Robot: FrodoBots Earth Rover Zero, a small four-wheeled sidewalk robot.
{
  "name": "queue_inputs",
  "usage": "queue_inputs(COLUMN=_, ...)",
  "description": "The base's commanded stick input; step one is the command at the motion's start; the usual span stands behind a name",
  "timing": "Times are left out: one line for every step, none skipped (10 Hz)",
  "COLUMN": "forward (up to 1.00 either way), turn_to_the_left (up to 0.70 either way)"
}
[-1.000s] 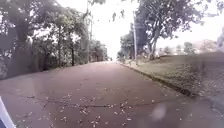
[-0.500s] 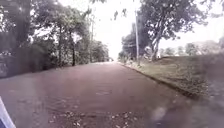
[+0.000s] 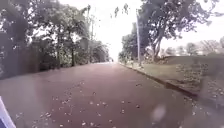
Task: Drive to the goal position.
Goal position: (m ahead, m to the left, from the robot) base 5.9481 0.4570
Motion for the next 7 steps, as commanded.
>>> queue_inputs(forward=0.85, turn_to_the_left=0.0)
queue_inputs(forward=0.85, turn_to_the_left=0.0)
queue_inputs(forward=0.85, turn_to_the_left=0.0)
queue_inputs(forward=0.85, turn_to_the_left=0.0)
queue_inputs(forward=0.85, turn_to_the_left=0.0)
queue_inputs(forward=0.85, turn_to_the_left=0.0)
queue_inputs(forward=0.85, turn_to_the_left=0.0)
